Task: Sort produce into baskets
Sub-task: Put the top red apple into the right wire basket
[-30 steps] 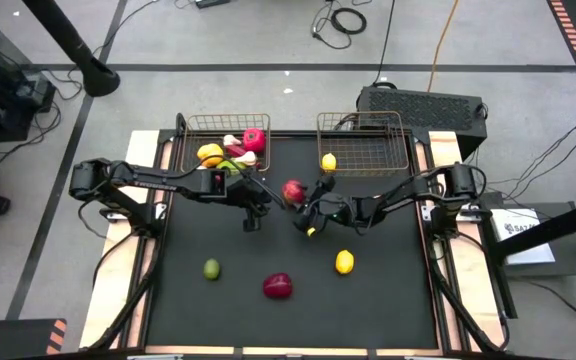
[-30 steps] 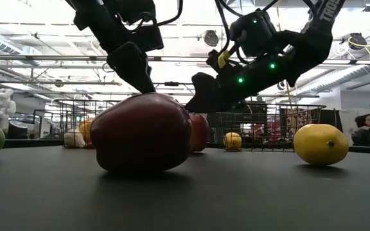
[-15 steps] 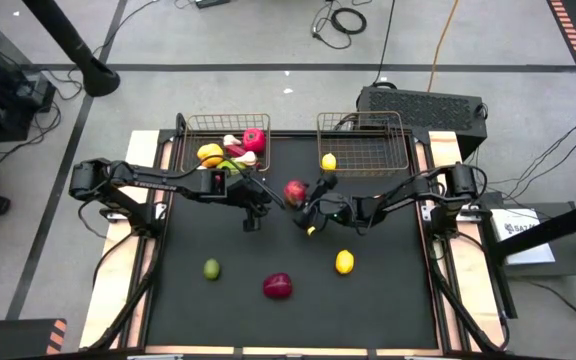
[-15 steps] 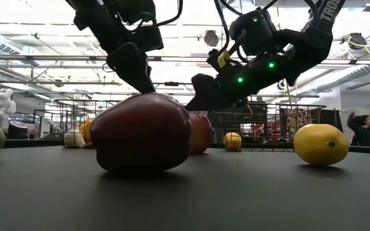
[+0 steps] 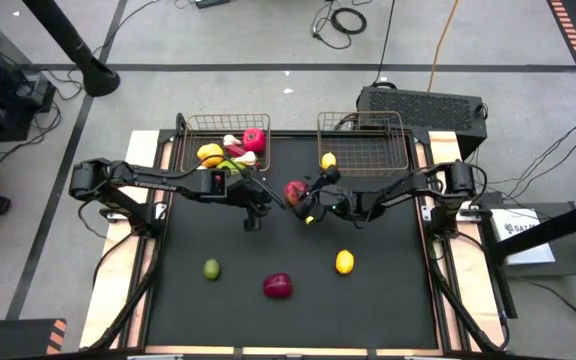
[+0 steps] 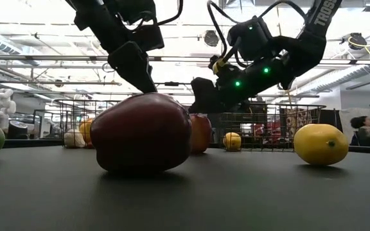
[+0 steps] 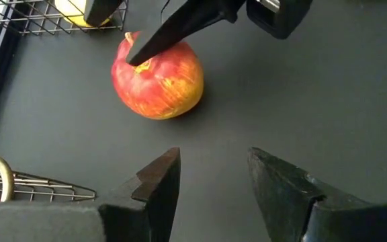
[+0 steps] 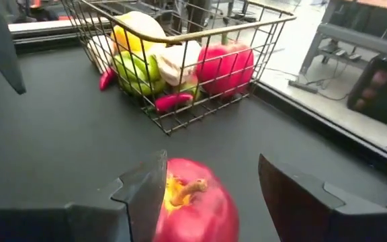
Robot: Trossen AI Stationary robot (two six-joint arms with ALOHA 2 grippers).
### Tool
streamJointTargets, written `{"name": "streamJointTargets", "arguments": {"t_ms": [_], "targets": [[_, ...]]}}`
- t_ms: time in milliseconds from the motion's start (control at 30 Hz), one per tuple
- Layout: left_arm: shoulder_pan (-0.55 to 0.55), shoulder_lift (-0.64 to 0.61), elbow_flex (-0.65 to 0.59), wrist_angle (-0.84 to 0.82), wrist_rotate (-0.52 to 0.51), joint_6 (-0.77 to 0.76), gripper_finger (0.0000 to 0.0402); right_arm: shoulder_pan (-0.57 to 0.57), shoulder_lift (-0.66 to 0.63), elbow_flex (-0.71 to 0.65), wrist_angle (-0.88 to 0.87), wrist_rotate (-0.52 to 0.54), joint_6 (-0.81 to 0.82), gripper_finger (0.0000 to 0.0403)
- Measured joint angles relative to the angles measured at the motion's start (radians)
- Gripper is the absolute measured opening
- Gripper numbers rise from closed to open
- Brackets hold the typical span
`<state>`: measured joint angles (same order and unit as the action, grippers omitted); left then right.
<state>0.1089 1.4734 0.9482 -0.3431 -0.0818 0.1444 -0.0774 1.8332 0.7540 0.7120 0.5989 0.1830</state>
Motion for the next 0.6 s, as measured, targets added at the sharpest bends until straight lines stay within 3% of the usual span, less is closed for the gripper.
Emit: {"name": "streamJointTargets", "arguments": {"t_ms": [600], "targets": [[0.000, 0.000, 0.000, 0.005, 0.000, 0.001, 0.0182, -0.011, -0.001, 0.002, -0.032, -0.032, -0.001, 0.0118]]}}
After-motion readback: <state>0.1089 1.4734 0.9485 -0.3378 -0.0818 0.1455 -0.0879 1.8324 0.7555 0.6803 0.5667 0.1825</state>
